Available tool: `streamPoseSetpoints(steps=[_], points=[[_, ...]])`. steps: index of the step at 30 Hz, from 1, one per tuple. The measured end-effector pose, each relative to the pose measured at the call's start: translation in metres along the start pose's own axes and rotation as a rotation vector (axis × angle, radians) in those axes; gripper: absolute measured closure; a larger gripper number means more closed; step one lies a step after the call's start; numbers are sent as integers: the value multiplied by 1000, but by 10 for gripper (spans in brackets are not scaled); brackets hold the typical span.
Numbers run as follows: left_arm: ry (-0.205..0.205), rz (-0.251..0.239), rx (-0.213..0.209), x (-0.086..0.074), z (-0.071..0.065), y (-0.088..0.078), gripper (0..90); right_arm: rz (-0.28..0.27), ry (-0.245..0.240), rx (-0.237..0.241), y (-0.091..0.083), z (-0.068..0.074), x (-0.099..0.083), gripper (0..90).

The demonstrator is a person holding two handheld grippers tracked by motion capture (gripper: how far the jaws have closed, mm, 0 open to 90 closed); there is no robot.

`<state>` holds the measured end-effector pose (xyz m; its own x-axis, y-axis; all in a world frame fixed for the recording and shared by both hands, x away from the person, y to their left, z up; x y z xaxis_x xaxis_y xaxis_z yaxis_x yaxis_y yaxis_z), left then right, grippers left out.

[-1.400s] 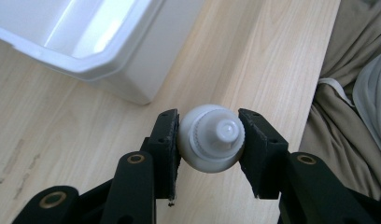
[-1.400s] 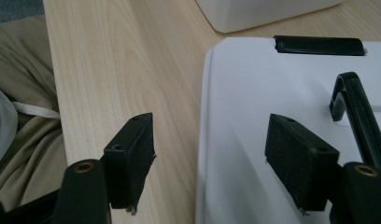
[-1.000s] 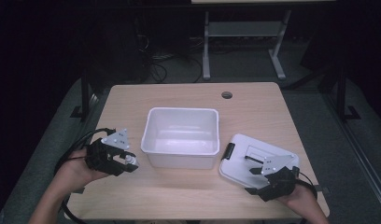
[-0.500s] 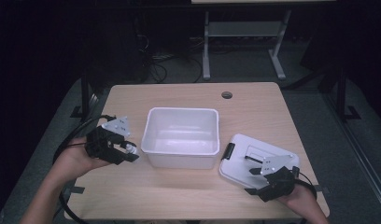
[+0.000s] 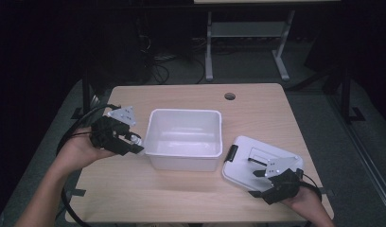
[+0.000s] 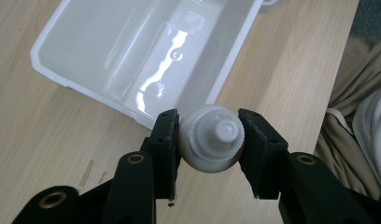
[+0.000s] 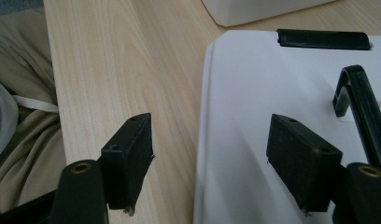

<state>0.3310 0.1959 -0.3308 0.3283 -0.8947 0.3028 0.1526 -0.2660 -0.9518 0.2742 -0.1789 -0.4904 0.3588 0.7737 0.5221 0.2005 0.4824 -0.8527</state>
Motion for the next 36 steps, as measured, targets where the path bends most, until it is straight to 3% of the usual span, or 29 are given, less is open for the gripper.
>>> streamPoseSetpoints(steps=[36], points=[[-13, -7, 17, 22, 22, 10, 596, -14, 3, 7, -4, 0, 2, 300]])
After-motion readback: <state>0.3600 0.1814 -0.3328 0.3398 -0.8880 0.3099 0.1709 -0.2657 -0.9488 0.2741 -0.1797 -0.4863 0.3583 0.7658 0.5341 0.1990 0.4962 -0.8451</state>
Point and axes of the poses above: each handheld gripper's, and its own axes: y roughly forward along the jaws, x roughly out of its top, z roughly to its left, the point moved 8 cm from there along y, roughly forward along the jaws, and after that the axes turned 11 degrees about z, right-handed, at the moved point
